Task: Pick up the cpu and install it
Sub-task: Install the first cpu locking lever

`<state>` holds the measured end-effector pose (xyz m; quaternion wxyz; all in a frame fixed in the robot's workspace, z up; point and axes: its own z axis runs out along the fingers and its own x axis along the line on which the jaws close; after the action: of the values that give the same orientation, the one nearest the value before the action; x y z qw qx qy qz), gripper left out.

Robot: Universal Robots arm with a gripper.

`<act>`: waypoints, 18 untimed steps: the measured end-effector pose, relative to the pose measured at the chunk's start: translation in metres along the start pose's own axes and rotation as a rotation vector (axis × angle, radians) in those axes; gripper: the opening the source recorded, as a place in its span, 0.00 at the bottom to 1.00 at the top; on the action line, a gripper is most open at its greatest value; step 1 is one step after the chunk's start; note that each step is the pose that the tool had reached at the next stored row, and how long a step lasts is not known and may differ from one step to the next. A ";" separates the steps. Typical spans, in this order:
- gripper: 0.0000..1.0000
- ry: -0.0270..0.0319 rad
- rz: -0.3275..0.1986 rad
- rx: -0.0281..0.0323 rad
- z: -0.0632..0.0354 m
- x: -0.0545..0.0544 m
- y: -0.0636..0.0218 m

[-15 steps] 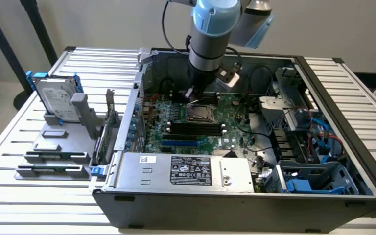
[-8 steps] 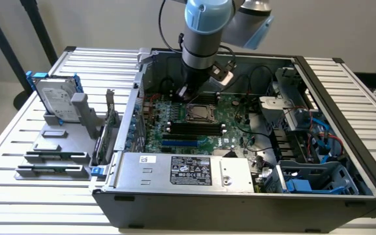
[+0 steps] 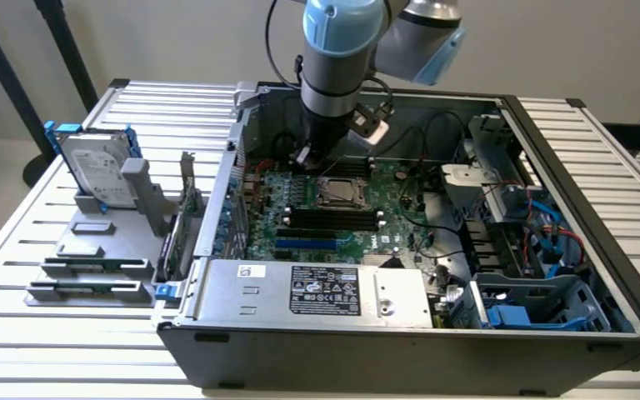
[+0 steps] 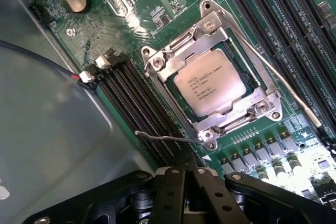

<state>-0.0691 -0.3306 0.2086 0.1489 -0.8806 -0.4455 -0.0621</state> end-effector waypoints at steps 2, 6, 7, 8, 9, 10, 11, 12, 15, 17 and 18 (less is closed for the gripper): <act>0.11 -0.0001 0.000 -0.0001 -0.0007 -0.002 0.0012; 0.11 0.0000 0.000 0.0000 -0.0013 -0.002 0.0030; 0.11 0.0000 0.000 -0.0001 -0.0013 -0.002 0.0034; 0.11 0.0000 0.000 -0.0001 -0.0013 -0.002 0.0037; 0.11 -0.0001 0.000 -0.0001 -0.0014 -0.002 0.0041; 0.11 -0.0001 0.000 -0.0001 -0.0014 -0.001 0.0047; 0.11 -0.0001 0.000 -0.0001 -0.0014 -0.001 0.0053; 0.11 -0.0001 0.000 -0.0001 -0.0014 -0.001 0.0059; 0.11 -0.0001 0.000 0.0000 -0.0014 0.000 0.0074; 0.11 -0.0001 0.000 -0.0001 -0.0014 0.001 0.0083; 0.11 0.0000 0.000 -0.0001 -0.0013 0.001 0.0088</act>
<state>-0.0612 -0.3349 0.2084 0.1489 -0.8806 -0.4455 -0.0621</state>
